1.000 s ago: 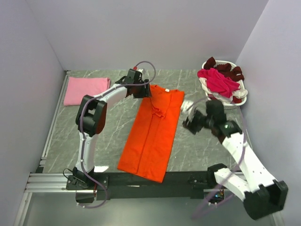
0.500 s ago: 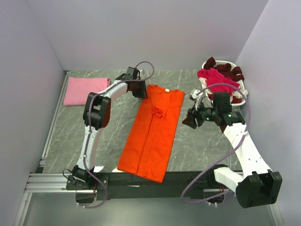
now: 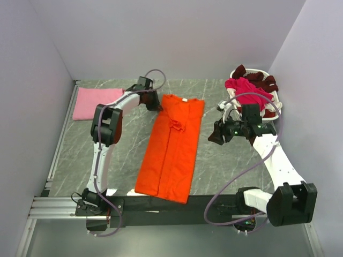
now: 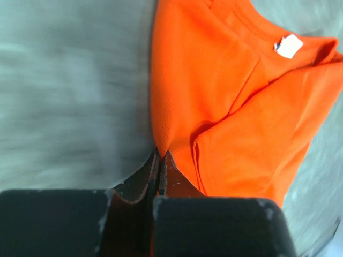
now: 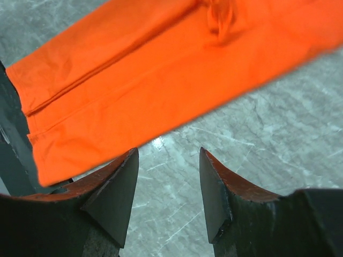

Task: Fold and stack the t-shirts
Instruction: Fold the tshirt

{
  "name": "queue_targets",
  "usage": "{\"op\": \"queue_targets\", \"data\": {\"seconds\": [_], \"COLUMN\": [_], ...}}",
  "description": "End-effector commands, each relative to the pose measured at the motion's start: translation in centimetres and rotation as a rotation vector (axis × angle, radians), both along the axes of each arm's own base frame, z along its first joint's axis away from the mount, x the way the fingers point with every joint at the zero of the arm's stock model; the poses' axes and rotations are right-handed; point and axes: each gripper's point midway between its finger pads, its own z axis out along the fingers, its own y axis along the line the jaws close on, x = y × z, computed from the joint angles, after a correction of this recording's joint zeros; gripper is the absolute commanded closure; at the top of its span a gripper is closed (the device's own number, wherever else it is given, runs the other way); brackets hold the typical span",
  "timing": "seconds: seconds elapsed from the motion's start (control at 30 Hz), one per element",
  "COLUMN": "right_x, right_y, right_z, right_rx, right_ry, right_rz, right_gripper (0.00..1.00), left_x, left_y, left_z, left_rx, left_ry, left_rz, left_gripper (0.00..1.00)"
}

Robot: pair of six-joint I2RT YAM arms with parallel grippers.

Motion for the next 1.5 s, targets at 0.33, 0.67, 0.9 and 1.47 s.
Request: {"op": "queue_targets", "data": {"seconds": [0.33,0.67,0.9,1.47], "right_x": [9.2,17.7,18.6,17.9], "right_y": [-0.7,5.4,8.7,8.7], "right_z": [-4.1,-11.2,-13.5,-15.2], "right_rx": [0.018,0.103,0.035,0.039], "right_ry": [0.205,0.555,0.579,0.7], "right_rz": [-0.266,-0.395,-0.439,-0.438], "right_gripper": [0.42,0.39,0.44,0.98], "left_x": [7.7,1.3,-10.4,-27.4], "left_y": [6.8,12.0,16.6,12.5], "left_z": [6.3,24.4,28.5,28.0], "left_rx": [-0.104,0.061,0.118,-0.002], "left_ry": [-0.132,-0.657,-0.817,-1.14], "left_rz": [0.328,0.269,0.311,-0.232], "left_gripper": [0.78,0.33,0.02,0.05]}}
